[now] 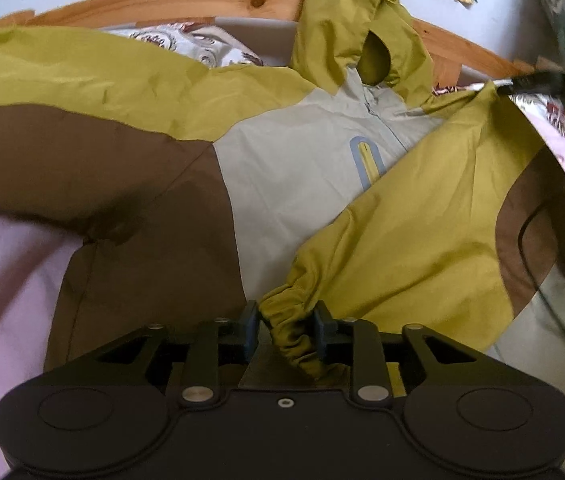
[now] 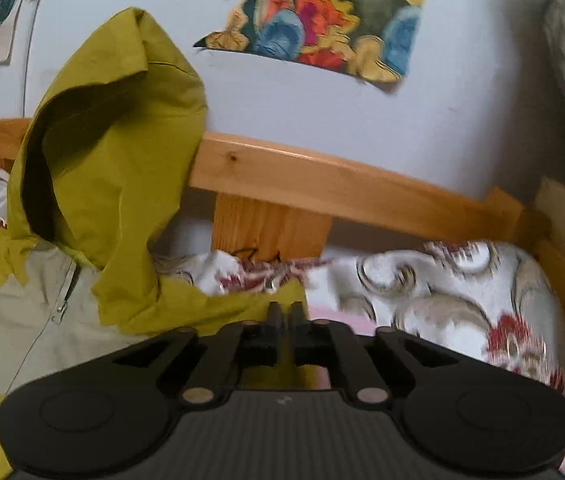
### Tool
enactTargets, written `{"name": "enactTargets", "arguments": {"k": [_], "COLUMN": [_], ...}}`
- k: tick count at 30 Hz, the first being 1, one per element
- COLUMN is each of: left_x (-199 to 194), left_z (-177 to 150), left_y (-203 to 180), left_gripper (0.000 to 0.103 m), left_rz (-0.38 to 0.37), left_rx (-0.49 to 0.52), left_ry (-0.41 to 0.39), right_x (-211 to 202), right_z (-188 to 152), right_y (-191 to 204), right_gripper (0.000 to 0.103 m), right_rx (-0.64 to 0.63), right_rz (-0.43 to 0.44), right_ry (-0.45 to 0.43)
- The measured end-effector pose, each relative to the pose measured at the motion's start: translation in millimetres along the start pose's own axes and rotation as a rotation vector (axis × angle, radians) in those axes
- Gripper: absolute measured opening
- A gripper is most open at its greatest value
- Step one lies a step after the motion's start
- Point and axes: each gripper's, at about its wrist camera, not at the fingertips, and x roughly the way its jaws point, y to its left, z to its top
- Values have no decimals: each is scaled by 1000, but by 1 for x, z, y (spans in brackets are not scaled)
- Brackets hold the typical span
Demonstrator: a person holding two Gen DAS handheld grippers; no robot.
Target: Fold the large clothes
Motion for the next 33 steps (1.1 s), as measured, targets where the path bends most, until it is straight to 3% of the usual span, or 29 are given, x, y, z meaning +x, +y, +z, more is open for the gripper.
{"name": "enactTargets", "arguments": {"k": [2, 5, 6, 9, 12, 15, 18, 22, 27, 31, 33], "left_x": [-5, -19, -24, -41, -62, -90, -117, -155, -199, -220, -224], "left_z": [0, -1, -1, 3, 7, 13, 16, 16, 20, 35, 47], "left_y": [3, 1, 0, -1, 6, 25, 58, 111, 159, 182, 189], "left_gripper": [40, 58, 65, 69, 83, 85, 90, 99, 102, 102, 102], "left_rz": [-17, -24, -26, -24, 14, 89, 205, 388, 563, 689, 731], "left_rx": [-10, 15, 22, 43, 41, 13, -51, -215, -337, -280, -189], "left_ry": [-10, -42, -47, -61, -92, -126, -155, -218, -361, -402, -394], "right_x": [-19, -43, -45, -28, -20, -32, -62, -115, -169, -201, -217], "right_z": [-14, -45, -55, -82, -90, -85, -81, -86, -107, -131, -147], "right_y": [1, 12, 16, 26, 23, 24, 32, 48, 70, 85, 90], "right_gripper": [46, 61, 61, 61, 62, 70, 85, 102, 103, 103, 103], "right_rx": [-34, -121, -147, -214, -153, -108, -82, -44, 20, 81, 119], "right_rz": [-13, -40, -54, -111, -107, -76, -16, 102, 270, 351, 364], "right_ry": [-13, -33, -23, 41, 51, 28, -37, -133, -151, -109, -97]}}
